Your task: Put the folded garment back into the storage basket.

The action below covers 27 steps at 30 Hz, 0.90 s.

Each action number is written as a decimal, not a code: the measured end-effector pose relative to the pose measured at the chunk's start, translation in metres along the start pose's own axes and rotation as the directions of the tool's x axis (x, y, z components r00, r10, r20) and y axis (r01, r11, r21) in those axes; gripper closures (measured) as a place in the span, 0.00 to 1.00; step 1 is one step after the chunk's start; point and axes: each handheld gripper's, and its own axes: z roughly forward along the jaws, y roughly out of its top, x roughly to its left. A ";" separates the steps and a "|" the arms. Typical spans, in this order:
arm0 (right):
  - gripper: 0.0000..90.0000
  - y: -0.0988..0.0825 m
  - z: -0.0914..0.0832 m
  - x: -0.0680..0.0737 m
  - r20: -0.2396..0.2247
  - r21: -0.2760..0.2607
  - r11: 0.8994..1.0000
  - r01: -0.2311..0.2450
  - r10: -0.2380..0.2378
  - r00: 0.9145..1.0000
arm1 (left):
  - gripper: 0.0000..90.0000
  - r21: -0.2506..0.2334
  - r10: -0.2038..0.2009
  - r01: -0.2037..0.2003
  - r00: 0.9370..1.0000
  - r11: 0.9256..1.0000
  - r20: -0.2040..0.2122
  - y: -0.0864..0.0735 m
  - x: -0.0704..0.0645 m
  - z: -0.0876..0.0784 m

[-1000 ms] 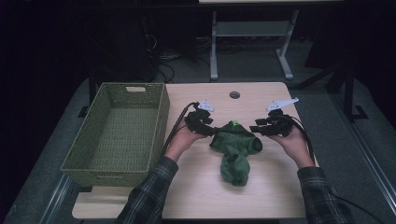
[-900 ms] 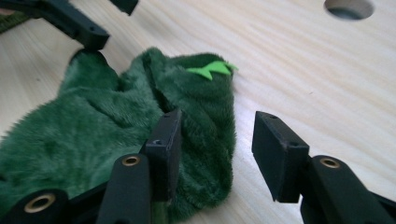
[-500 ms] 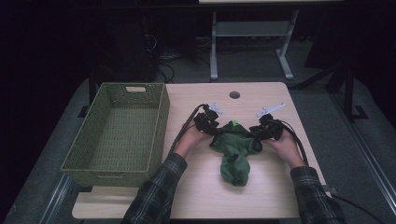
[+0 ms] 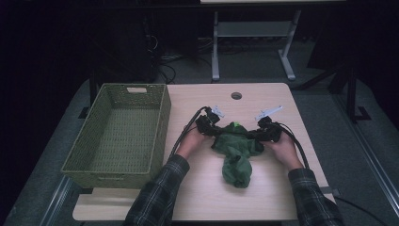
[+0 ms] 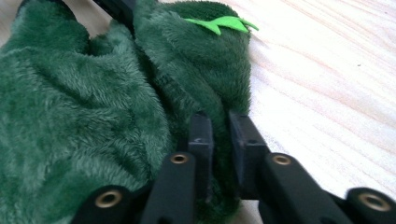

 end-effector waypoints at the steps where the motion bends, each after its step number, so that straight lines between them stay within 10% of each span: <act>1: 0.94 0.000 0.000 0.000 -0.002 -0.005 1.000 -0.002 0.002 1.000 | 0.95 -0.005 0.002 -0.002 1.000 1.000 0.005 0.001 -0.001 -0.001; 27: 0.96 0.024 -0.071 0.014 0.015 -0.187 0.982 0.015 -0.013 1.000 | 0.95 -0.191 -0.010 0.014 1.000 0.982 0.021 0.031 -0.022 -0.070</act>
